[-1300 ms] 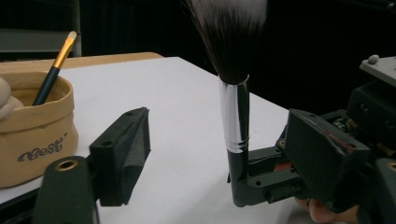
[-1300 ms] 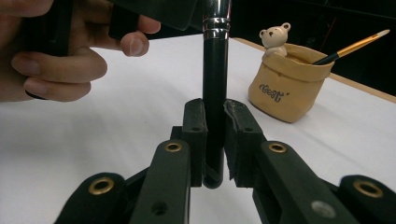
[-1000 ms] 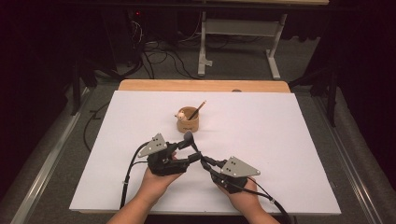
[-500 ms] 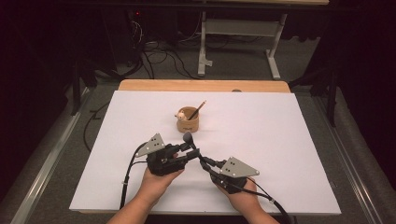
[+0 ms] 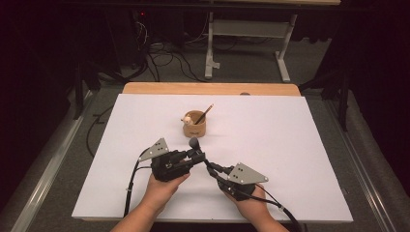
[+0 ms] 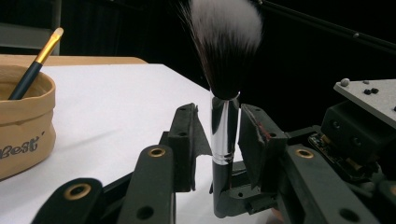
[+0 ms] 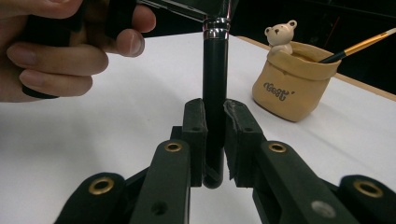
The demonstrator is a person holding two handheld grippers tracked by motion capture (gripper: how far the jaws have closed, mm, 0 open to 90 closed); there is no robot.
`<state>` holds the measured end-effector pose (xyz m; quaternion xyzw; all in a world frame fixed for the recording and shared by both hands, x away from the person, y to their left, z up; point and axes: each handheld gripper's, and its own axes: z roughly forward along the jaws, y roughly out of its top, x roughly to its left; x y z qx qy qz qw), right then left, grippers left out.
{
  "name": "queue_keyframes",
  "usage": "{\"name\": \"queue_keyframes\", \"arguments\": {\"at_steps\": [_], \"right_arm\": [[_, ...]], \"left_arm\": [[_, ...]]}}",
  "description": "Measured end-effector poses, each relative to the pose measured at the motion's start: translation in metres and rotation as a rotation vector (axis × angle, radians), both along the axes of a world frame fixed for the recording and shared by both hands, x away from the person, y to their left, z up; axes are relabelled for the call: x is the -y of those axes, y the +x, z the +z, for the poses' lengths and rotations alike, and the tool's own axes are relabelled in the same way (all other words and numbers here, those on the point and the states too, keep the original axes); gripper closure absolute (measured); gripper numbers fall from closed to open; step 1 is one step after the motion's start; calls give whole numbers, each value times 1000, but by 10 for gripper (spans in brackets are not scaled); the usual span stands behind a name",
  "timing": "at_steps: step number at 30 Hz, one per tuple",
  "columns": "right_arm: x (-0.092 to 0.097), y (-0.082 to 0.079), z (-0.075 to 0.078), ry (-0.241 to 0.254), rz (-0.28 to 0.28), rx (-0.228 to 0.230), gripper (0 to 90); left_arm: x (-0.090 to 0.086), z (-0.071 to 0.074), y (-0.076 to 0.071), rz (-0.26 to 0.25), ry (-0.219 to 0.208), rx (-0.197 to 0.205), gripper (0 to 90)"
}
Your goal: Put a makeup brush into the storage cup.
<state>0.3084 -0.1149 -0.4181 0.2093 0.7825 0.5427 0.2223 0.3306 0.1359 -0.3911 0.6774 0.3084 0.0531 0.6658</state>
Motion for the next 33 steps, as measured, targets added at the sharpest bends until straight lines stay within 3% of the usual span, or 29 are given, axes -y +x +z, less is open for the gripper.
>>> {"name": "queue_keyframes", "arguments": {"at_steps": [12, 33], "right_arm": [[0, 0, 0, -6, 4, 4, 815], [-1, 0, 0, 4, 5, -4, 807]], "left_arm": [[0, -1, -1, -12, -3, 8, 759], [0, 0, -1, -23, -15, 9, 773]]}}
